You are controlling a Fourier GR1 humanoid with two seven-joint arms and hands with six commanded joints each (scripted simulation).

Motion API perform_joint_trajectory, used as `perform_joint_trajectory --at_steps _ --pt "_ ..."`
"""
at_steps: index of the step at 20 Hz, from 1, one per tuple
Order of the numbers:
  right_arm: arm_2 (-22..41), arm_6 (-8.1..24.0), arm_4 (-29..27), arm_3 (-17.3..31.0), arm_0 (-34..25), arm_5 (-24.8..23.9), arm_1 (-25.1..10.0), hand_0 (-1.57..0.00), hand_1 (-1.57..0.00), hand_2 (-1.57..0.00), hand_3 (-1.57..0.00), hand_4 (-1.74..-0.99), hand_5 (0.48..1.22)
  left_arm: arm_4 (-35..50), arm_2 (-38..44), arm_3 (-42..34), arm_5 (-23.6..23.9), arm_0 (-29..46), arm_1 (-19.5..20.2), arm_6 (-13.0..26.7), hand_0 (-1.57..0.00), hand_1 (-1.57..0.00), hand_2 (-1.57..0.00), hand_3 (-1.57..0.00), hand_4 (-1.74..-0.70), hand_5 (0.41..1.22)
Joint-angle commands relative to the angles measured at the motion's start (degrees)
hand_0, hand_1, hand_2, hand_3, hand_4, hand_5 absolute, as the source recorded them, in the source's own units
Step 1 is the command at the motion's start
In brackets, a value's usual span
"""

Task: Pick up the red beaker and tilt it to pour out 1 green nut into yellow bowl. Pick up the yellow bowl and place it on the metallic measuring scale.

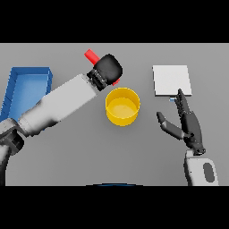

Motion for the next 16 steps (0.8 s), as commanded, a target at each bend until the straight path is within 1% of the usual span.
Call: perform_joint_trajectory --at_steps 1,2,4,5,7,8,9,11,12,13,16 --pt "-0.1 0.6 0.2 0.5 -0.4 -0.2 -0.1 0.00 0.00 0.00 0.00 -1.298 0.599 -0.8 -1.4 0.8 -0.3 -0.7 -0.6 -0.1 -1.57 -1.57 -1.57 -1.47 -1.73 1.221" --pt "0.0 0.0 0.6 0.6 -0.4 -0.4 -0.1 0.00 0.00 0.00 0.00 -1.299 0.601 -1.2 -2.6 1.0 -0.2 -1.0 -1.1 -0.3 -1.57 -1.57 -1.57 -1.49 -1.73 1.221" --pt "-0.3 0.6 0.2 0.5 -0.4 -0.1 -0.4 0.00 0.00 0.00 0.00 -1.291 0.603 -2.8 -5.1 1.8 0.4 -2.5 -0.9 -1.0 -1.57 -1.57 -1.57 -1.52 -1.74 1.221" --pt "0.0 0.8 0.5 1.0 -0.6 -0.3 0.0 0.00 0.00 0.00 0.00 -1.290 0.604 -3.6 -6.5 2.4 0.5 -2.9 -1.3 -0.8 -1.57 -1.57 -1.57 -1.53 -1.74 1.221" --pt "0.2 0.0 0.9 0.2 -0.2 -0.6 0.1 0.00 0.00 0.00 0.00 -1.283 0.602 -4.9 -9.4 3.3 -0.8 -4.2 -1.9 -1.4 -1.57 -1.57 -1.57 -1.55 -1.74 1.221" --pt "-0.6 0.5 0.3 0.7 -0.6 -0.3 -0.6 0.00 0.00 0.00 0.00 -1.285 0.605 -5.4 -11.0 3.5 -1.1 -5.1 -2.2 -3.0 -1.57 -1.57 -1.57 -1.55 -1.74 1.221" --pt "-0.2 0.5 0.5 0.7 -0.3 -0.3 -0.4 0.00 0.00 0.00 0.00 -1.290 0.607 -6.1 -12.5 3.9 -1.2 -5.6 -2.6 -3.5 -1.57 -1.57 -1.57 -1.55 -1.74 1.221" --pt "0.0 -0.3 0.9 0.5 0.5 -0.3 -0.4 0.00 0.00 0.00 0.00 -1.289 0.604 -6.3 -13.9 4.6 -2.3 -6.7 -4.1 -2.8 -1.57 -1.57 -1.57 -1.56 -1.74 1.221" --pt "-0.2 -0.2 0.8 0.8 0.0 -0.4 -0.4 0.00 0.00 0.00 0.00 -1.280 0.601 -6.1 -14.5 5.1 -2.6 -7.4 -3.9 -3.6 -1.57 -1.57 -1.57 -1.56 -1.74 1.221" --pt "-0.1 -0.8 1.0 0.5 0.6 -0.4 -0.4 0.00 0.00 0.00 0.00 -1.283 0.601 -6.2 -15.2 5.6 -3.2 -7.8 -4.1 -3.4 -1.57 -1.57 -1.57 -1.56 -1.74 1.221" --pt "0.0 0.1 2.0 0.9 -0.1 -1.2 -0.6 0.00 0.00 0.00 0.00 -1.274 0.592 -6.8 -17.8 6.4 -3.8 -10.0 -4.3 -4.1 -1.57 -1.57 -1.57 -1.57 -1.74 1.221"
